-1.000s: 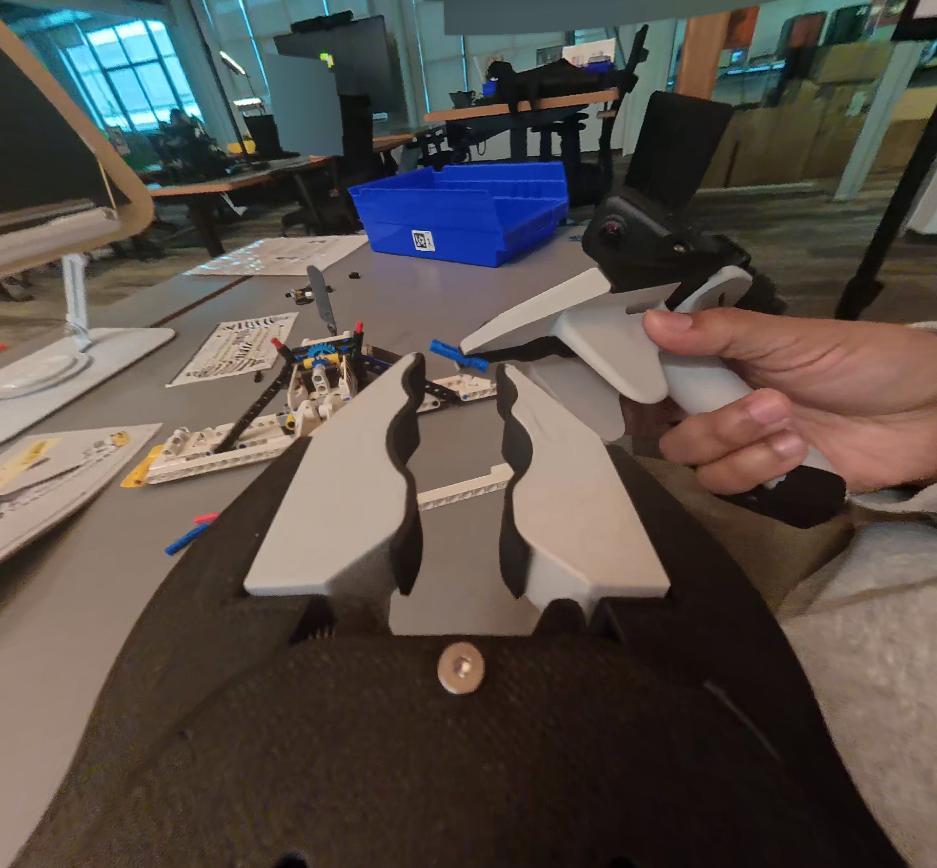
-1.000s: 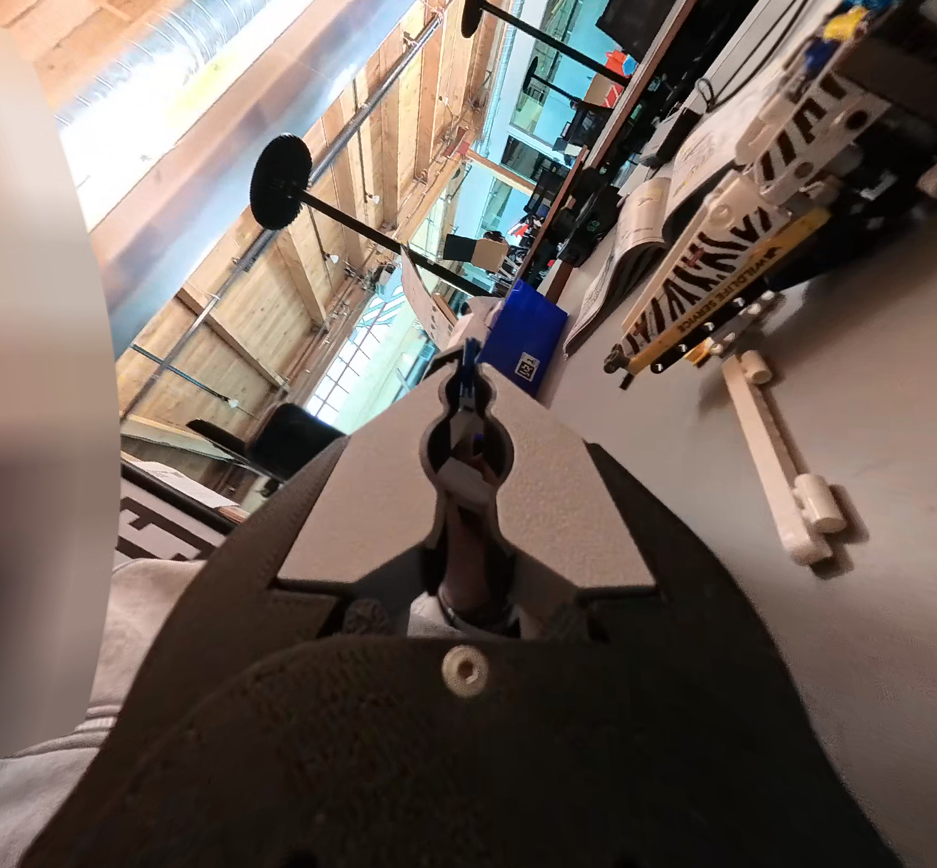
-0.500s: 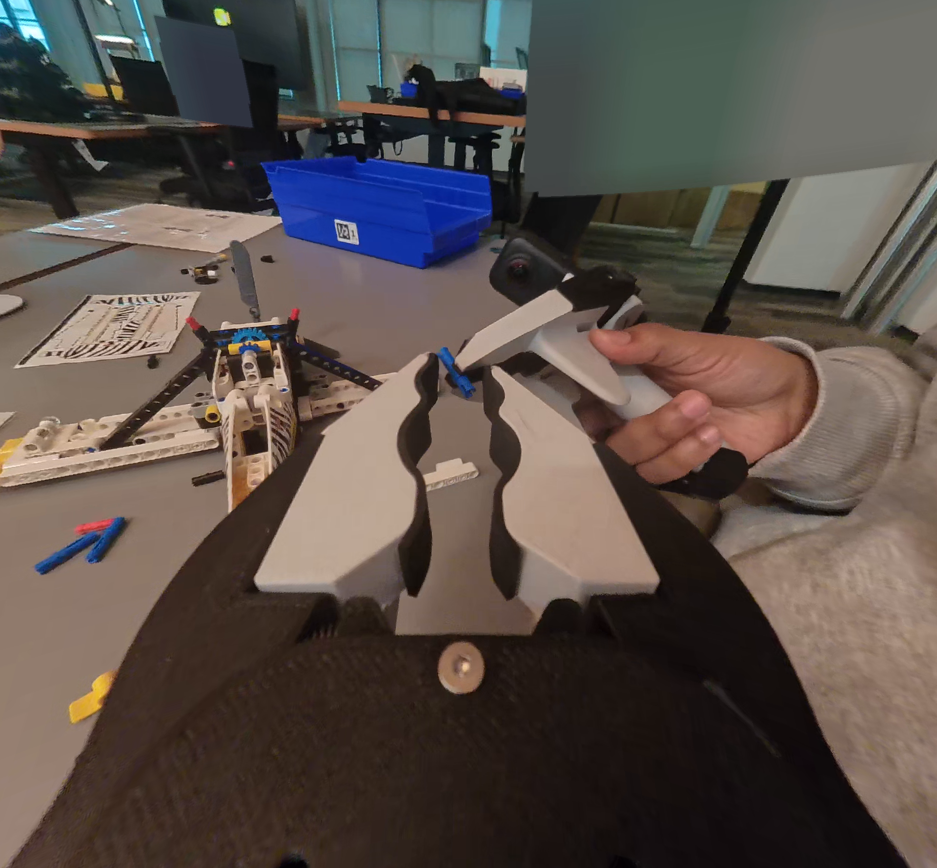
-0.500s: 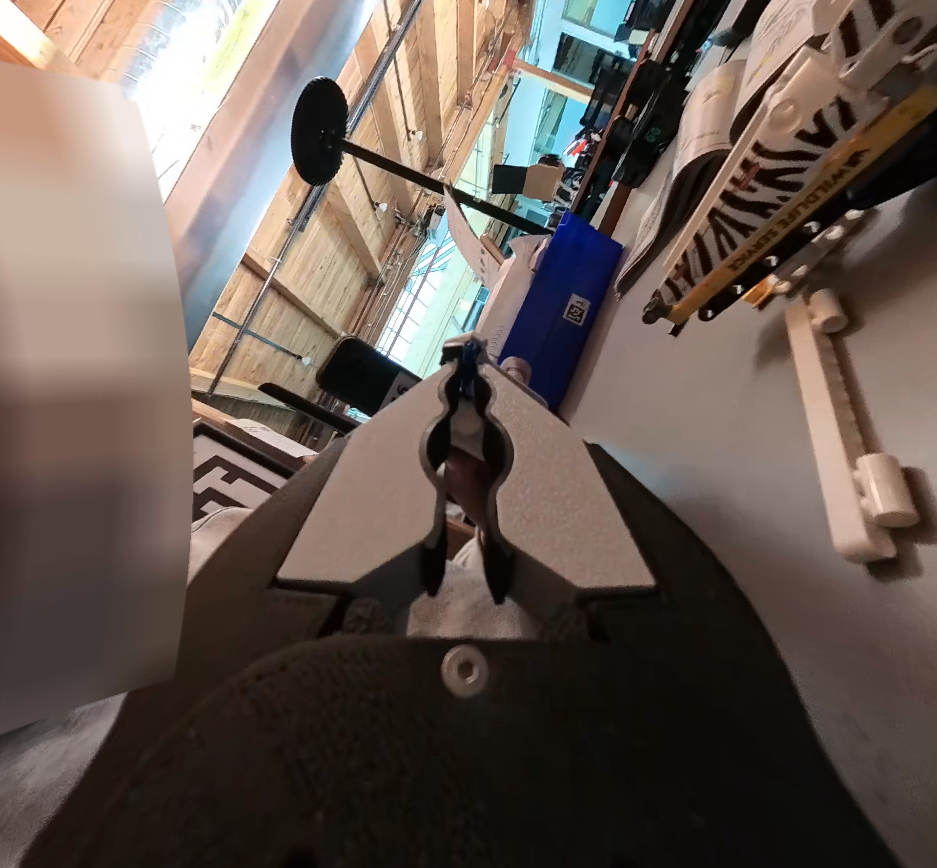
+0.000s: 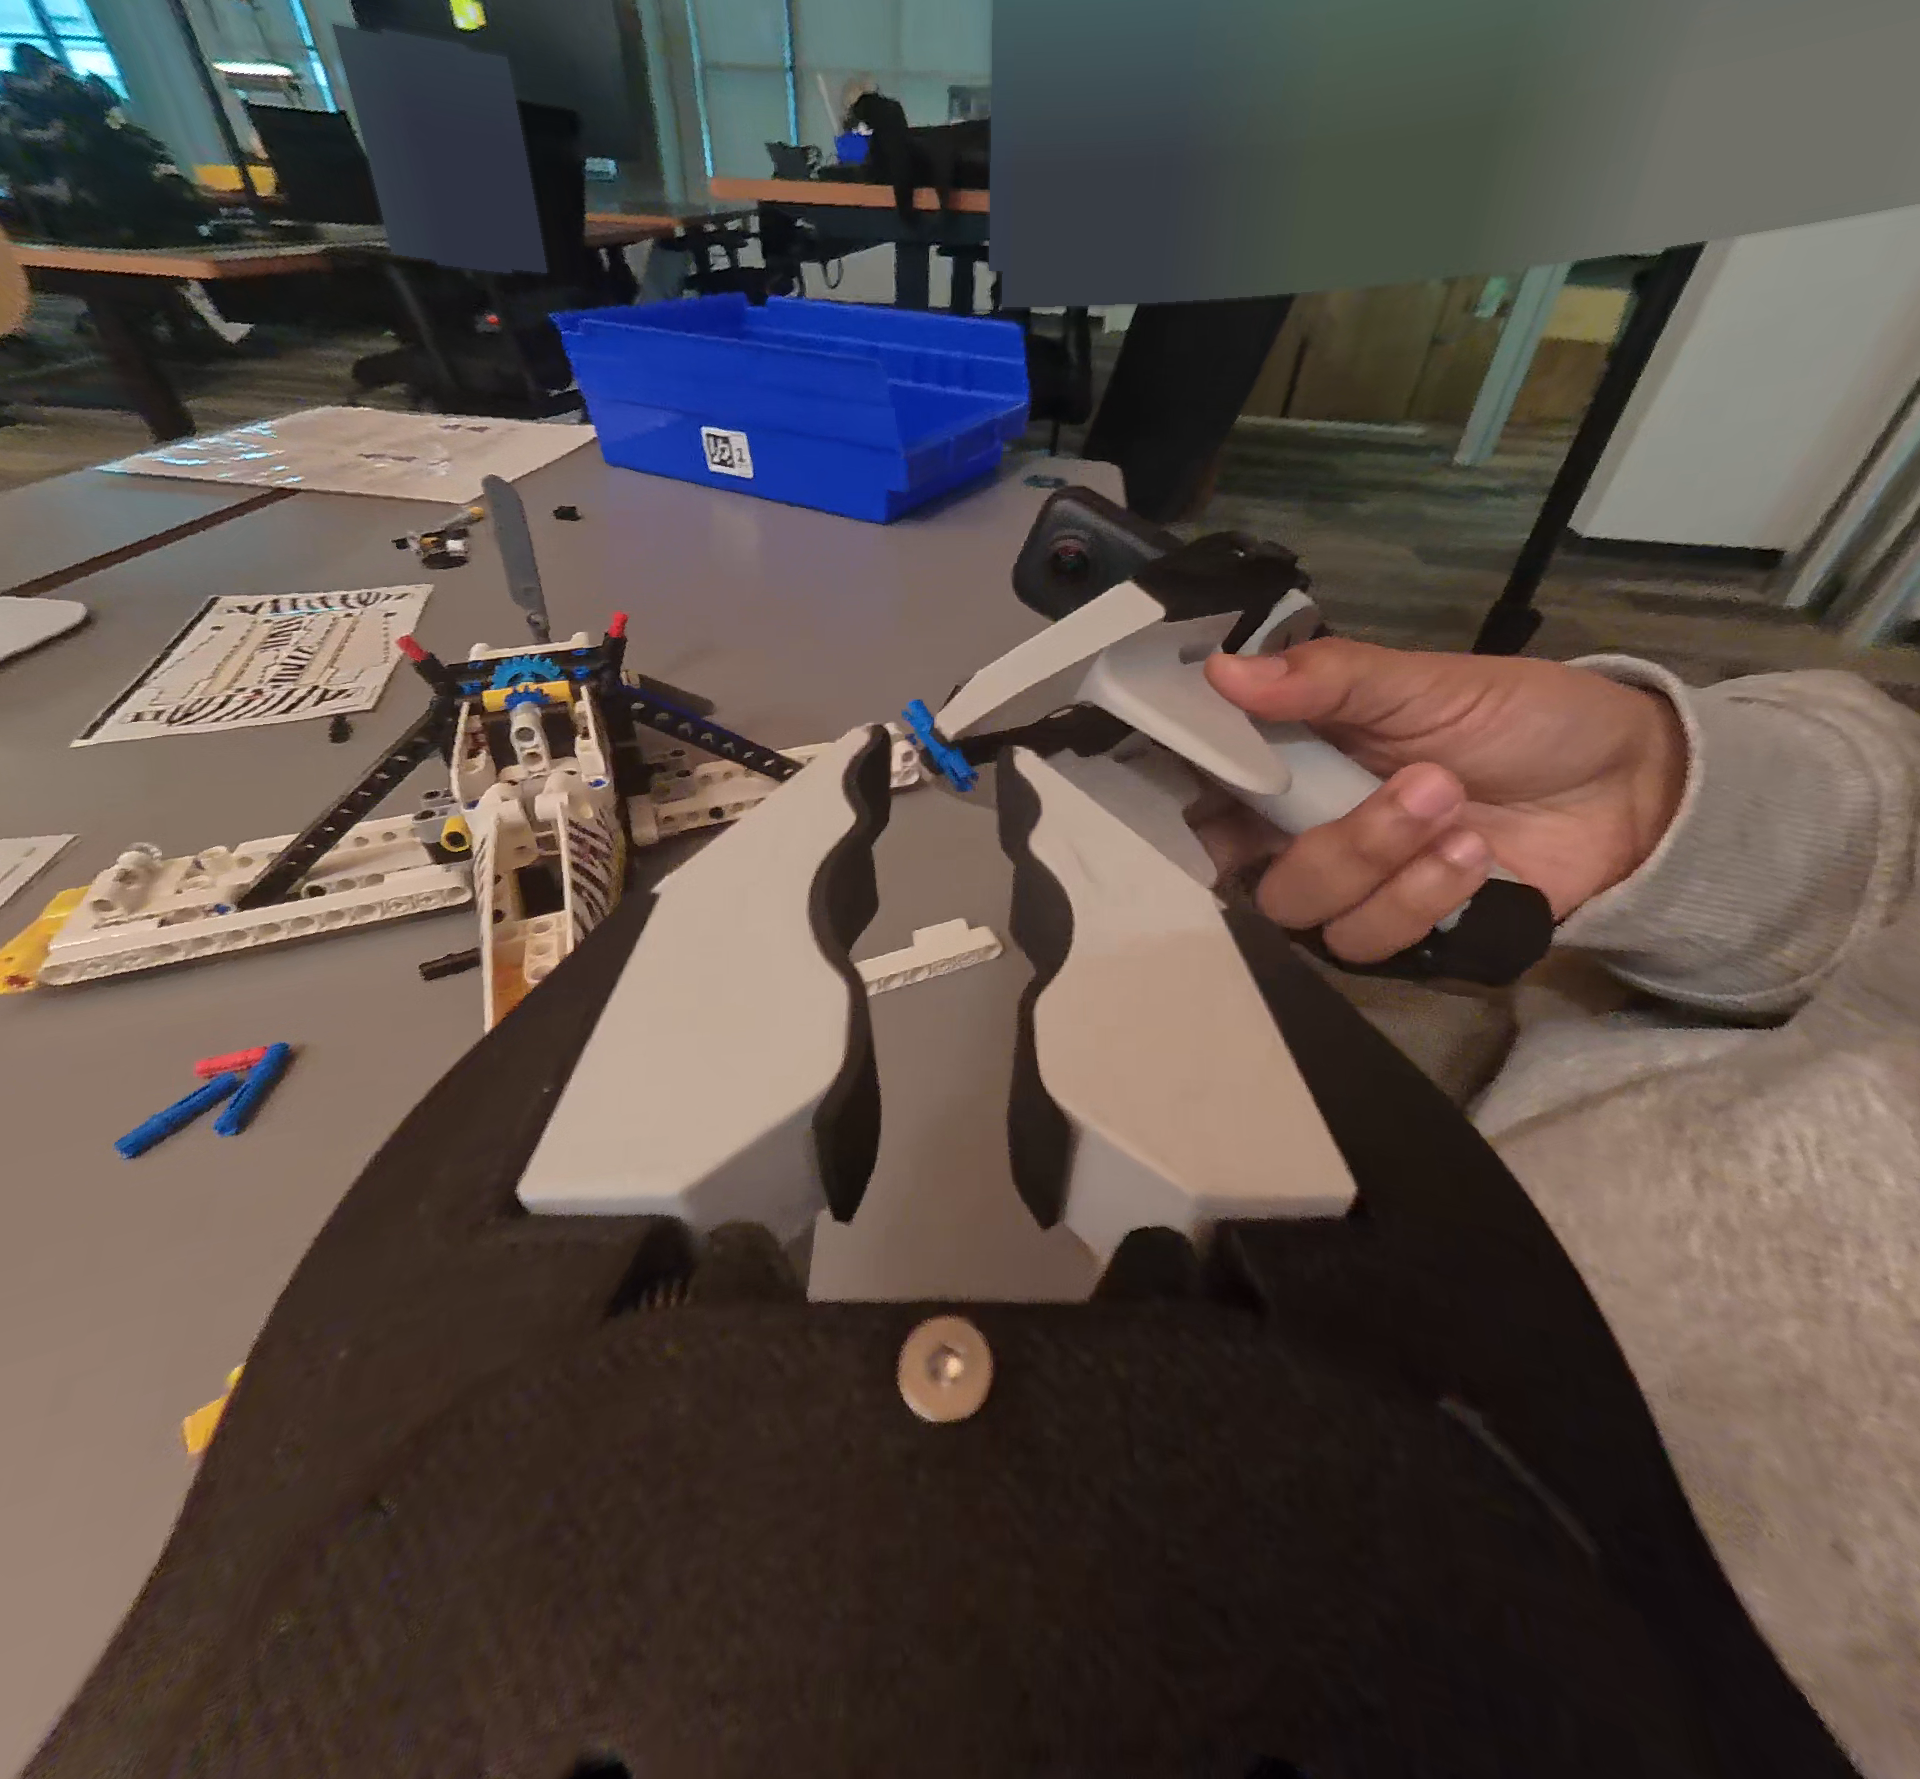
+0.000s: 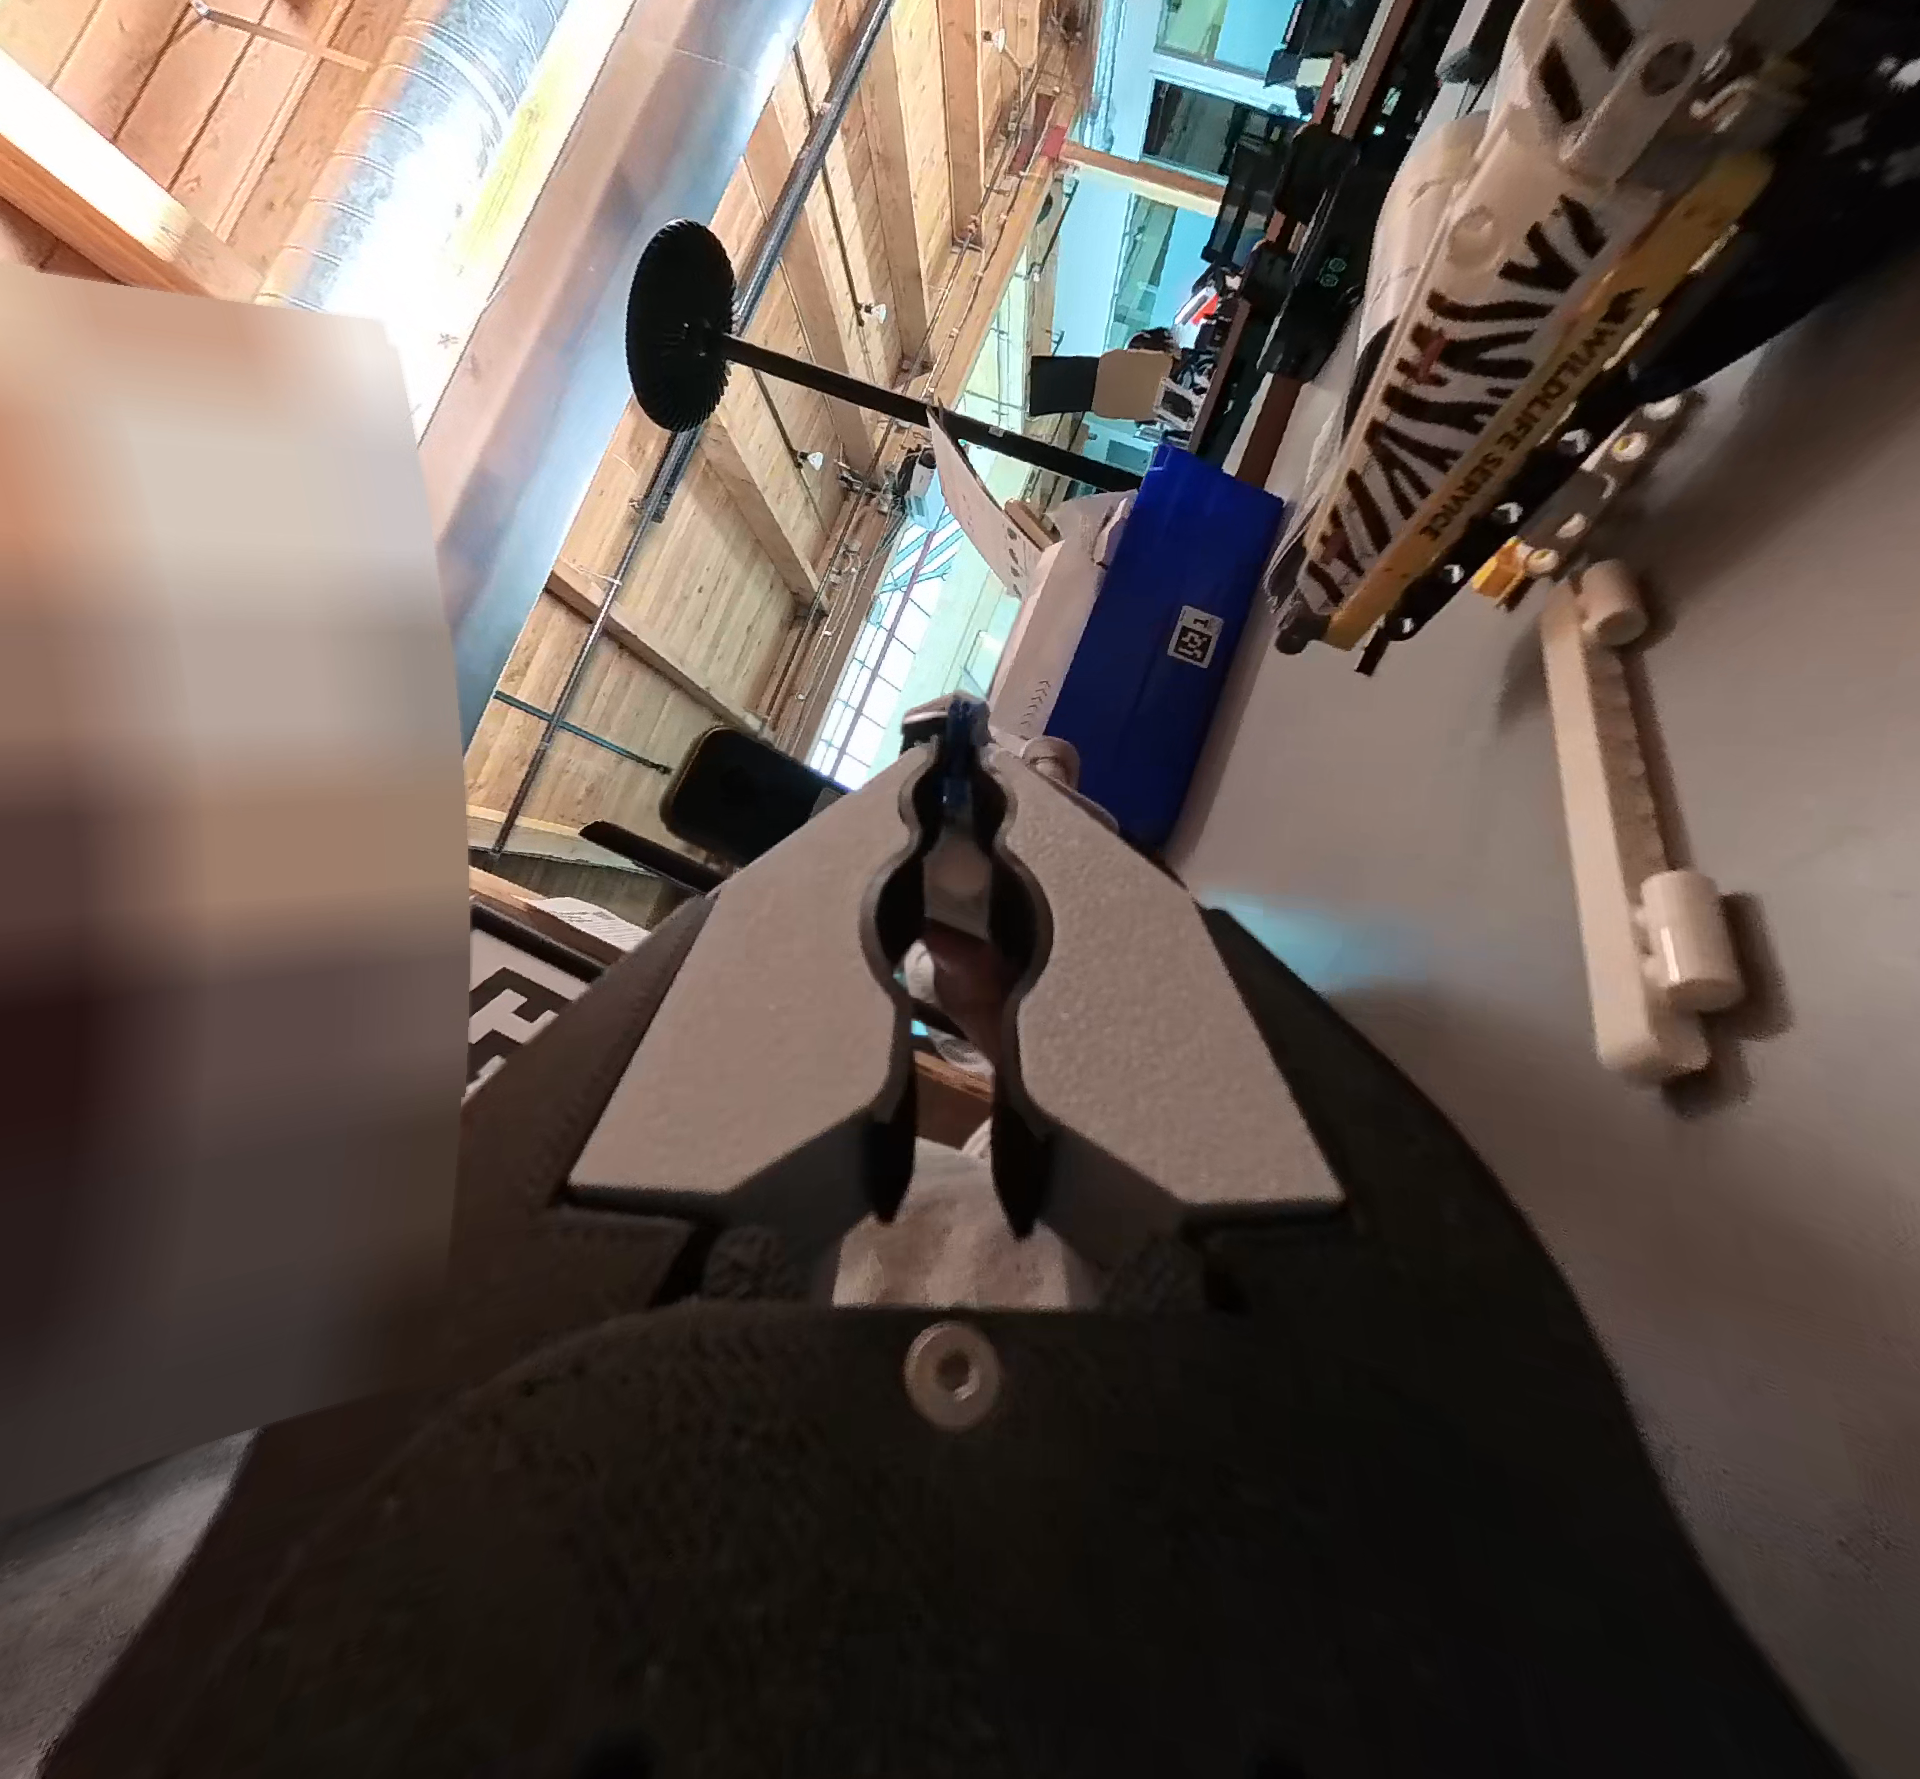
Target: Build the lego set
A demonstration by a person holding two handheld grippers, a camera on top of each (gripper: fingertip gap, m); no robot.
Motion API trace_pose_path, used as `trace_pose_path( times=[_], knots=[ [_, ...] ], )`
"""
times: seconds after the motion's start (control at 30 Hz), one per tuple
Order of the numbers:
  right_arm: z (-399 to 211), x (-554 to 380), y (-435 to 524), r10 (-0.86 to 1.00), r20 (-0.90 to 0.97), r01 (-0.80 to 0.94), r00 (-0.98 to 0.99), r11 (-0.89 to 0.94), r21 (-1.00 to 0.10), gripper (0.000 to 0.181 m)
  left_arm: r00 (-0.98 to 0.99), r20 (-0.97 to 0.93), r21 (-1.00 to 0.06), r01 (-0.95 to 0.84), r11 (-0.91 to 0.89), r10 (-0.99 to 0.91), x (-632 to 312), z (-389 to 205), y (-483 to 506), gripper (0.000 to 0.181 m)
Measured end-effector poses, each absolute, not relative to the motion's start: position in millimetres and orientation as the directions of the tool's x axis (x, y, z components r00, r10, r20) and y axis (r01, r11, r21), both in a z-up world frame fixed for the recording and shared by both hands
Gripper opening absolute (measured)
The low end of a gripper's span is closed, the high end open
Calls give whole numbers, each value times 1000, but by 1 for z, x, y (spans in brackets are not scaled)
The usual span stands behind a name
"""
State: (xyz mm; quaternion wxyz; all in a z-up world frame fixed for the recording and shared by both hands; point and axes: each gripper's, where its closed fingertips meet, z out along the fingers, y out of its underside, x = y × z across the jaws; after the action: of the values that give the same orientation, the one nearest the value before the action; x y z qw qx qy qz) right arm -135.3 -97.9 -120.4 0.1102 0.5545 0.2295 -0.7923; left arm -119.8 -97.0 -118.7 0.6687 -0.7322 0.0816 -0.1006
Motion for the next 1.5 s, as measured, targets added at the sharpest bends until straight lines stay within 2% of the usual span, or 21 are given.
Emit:
trace_pose_path(
  times=[0.1,0.27,0.37,0.43,0.5,0.57,0.63,0.83,1.07,1.17,1.33,1.5],
  knots=[
    [-121,-136,-98,51,-931,436,-361,-873,-217,2,964,45,-996,22,-89,-262,-120,-118,-98,0],
    [-119,-134,-99,47,-929,456,-368,-861,-224,2,940,147,-988,125,-90,-308,-120,-113,-101,0],
    [-115,-128,-91,87,-913,430,-398,-862,-269,3,917,243,-970,237,-59,-317,-130,-105,-106,0],
    [-114,-125,-83,206,-890,380,-406,-848,-370,5,885,320,-945,324,-47,-338,-136,-101,-109,0],
    [-113,-123,-79,423,-811,301,-404,-775,-555,0,850,384,-917,397,-42,-359,-141,-98,-111,0],
    [-127,-128,-77,655,-687,296,-315,-620,-727,0,835,423,-901,430,-62,-351,-145,-101,-109,0],
    [-139,-130,-73,764,-595,334,-250,-509,-793,0,835,434,-897,436,-76,-337,-147,-104,-108,0],
    [-123,-110,-32,837,-508,225,-204,-465,-857,5,838,453,-890,446,-97,-305,-152,-111,-107,0],
    [-150,-101,-15,943,-308,351,-123,-249,-902,11,835,466,-883,458,-97,-294,-156,-113,-106,0],
    [-150,-90,-7,951,-267,372,-154,-194,-908,16,832,472,-880,466,-96,-292,-157,-113,-106,0],
    [-188,-74,-14,961,-184,503,-205,-57,-863,19,826,476,-878,468,-104,-300,-156,-114,-105,0],
    [-210,-82,-16,980,-19,509,-199,87,-856,20,830,472,-880,464,-100,-298,-156,-114,-105,0]
  ],
)
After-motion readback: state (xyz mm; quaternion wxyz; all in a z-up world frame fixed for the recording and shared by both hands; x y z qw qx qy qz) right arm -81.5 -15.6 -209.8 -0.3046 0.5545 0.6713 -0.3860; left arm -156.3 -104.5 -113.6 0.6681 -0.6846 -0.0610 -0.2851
